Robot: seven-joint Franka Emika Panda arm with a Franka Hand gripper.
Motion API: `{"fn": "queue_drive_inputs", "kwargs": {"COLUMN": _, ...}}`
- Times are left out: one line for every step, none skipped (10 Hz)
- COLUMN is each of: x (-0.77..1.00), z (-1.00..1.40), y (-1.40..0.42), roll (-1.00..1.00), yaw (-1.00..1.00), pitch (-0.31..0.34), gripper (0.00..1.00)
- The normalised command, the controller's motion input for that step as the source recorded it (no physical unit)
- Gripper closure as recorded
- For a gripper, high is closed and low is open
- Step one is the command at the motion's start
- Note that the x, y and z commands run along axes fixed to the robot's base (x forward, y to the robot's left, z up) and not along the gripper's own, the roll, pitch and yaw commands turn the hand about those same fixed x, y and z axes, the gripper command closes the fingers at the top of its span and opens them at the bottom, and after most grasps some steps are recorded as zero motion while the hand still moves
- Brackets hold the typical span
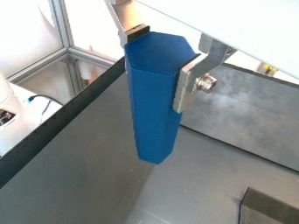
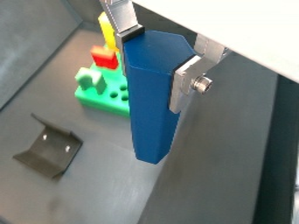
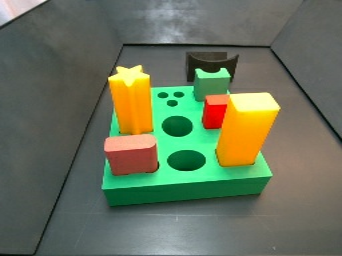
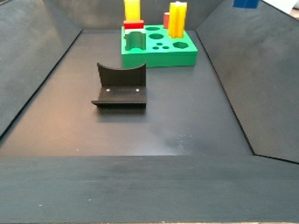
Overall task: Pick up the hexagon object. Move up. Move to above the board. Insert the hexagon object.
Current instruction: Move to above the board.
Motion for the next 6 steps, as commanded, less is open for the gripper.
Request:
{"fn": "queue_drive_inputs", "kwargs": {"x": 0.93, "z": 0.01, "y": -1.00, "roll": -0.40, "yaw": 1.00, "pitch": 0.297, "gripper": 1.00}}
{"fn": "queue_drive_inputs", "kwargs": {"x": 1.00, "z": -0.01, "y": -1.00, "roll": -0.23, "yaw": 0.83, "pitch": 0.370, "gripper": 1.00}}
{"fn": "queue_drive_inputs", "kwargs": {"x": 1.00, "z": 0.01, "y": -0.99, "roll": -0.19, "yaw": 0.66, "pitch": 0.324, "gripper": 1.00}}
{"fn": "queue_drive_inputs", "kwargs": {"x": 0.98, "z": 0.02, "y": -1.00, "roll": -0.08, "yaw": 0.37, "pitch": 0.211, "gripper": 1.00}}
{"fn": "queue_drive_inputs", "kwargs": {"x": 0.97, "z": 0.03, "y": -1.00, "roll": -0.04, "yaw": 0.27, "pitch": 0.140, "gripper": 1.00}}
{"fn": "queue_drive_inputs", "kwargs": {"x": 0.97, "z": 0.03, "y": -1.00, "roll": 0.01, "yaw": 0.13, "pitch": 0.102, "gripper": 1.00}}
